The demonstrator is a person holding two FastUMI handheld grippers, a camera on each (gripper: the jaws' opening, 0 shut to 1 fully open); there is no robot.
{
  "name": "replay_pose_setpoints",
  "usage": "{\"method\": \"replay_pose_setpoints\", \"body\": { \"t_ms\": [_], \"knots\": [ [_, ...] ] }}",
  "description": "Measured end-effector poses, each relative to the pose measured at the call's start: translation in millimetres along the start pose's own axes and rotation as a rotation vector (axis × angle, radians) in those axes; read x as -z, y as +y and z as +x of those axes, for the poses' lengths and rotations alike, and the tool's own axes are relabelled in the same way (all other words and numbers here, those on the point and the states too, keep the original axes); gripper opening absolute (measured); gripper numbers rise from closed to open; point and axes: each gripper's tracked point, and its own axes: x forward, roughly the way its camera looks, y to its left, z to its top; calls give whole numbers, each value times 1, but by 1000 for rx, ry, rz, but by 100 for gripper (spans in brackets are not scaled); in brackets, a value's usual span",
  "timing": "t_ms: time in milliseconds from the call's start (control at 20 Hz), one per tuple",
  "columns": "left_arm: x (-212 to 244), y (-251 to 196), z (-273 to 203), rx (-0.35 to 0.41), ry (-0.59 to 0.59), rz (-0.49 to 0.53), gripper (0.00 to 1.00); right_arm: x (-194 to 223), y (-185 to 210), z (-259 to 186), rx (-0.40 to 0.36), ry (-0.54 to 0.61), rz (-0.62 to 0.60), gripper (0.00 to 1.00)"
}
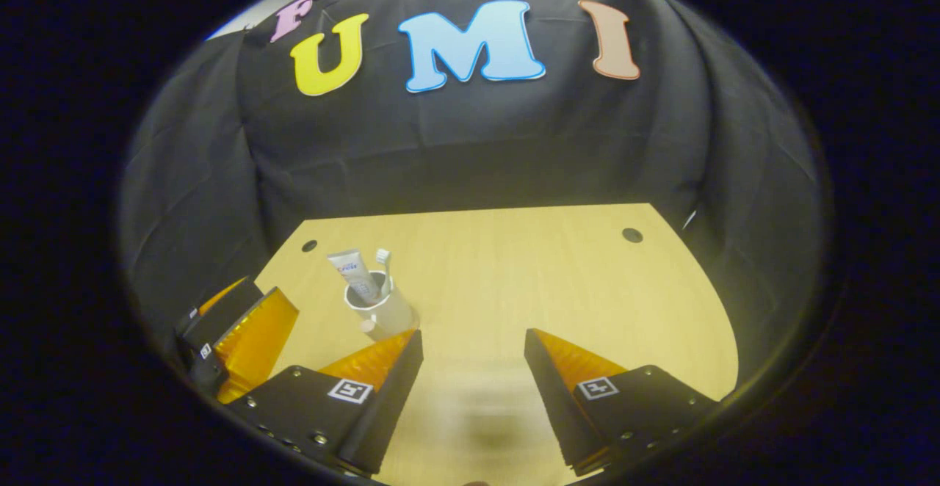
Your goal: Put the toothbrush and toothpaste on the desktop into the cup, then pick up the cup and place it on the coaster on the desktop.
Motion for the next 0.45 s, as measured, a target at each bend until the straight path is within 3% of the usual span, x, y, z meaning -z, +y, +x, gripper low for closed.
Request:
{"method": "replay_pose_setpoints", "body": {
  "t_ms": [200,450],
  "knots": [
    [-13,-20,-3,3,-20,30,95,-22,-16,-24,39,-166,-20,90],
    [-25,-39,-13,-35,-53,33,95,-47,-24,-57,32,-366,-64,90]
  ]
}}
